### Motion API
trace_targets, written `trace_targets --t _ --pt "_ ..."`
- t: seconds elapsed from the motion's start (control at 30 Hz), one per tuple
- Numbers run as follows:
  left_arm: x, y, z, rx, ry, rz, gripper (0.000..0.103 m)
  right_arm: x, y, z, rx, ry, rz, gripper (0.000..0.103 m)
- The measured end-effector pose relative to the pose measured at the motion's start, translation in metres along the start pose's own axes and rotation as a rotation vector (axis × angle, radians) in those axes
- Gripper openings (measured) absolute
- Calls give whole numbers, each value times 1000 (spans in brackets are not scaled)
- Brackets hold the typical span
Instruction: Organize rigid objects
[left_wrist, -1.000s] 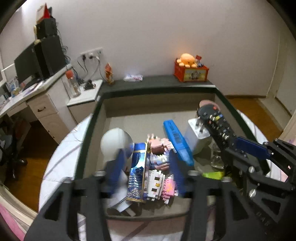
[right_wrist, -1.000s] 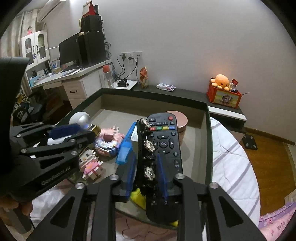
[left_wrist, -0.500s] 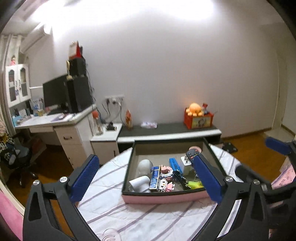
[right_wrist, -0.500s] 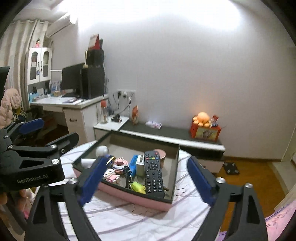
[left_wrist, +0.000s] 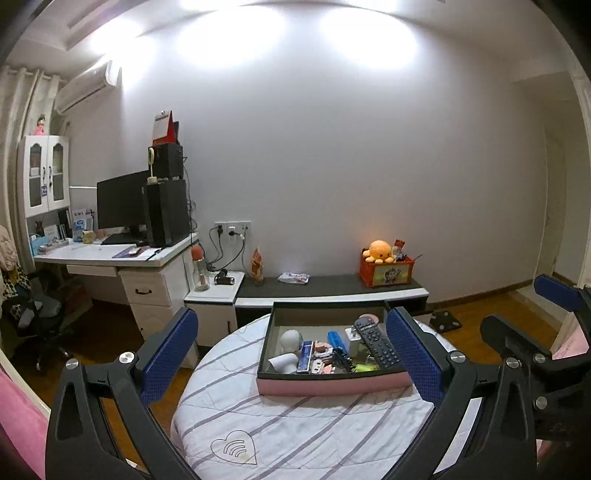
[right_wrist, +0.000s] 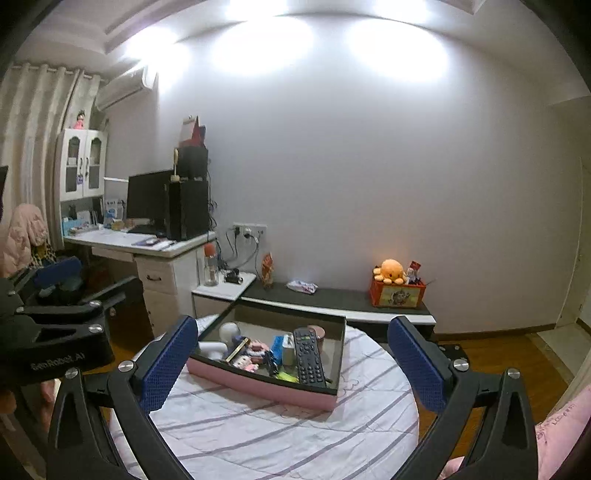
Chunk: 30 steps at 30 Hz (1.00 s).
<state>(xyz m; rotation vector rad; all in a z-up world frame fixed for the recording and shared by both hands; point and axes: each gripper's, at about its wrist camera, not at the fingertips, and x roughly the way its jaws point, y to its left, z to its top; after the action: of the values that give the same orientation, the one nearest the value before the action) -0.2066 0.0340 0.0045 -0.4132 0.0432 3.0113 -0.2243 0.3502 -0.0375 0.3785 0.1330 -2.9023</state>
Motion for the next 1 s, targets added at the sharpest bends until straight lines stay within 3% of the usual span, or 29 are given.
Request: trace_targets --t 0.5,1.0 --pt "-21 1 45 -17 -114 12 103 -12 0 45 -5 -90 -2 103" --pt "-23 -5 42 -22 -157 52 103 -9 -8 37 59 -118 21 103"
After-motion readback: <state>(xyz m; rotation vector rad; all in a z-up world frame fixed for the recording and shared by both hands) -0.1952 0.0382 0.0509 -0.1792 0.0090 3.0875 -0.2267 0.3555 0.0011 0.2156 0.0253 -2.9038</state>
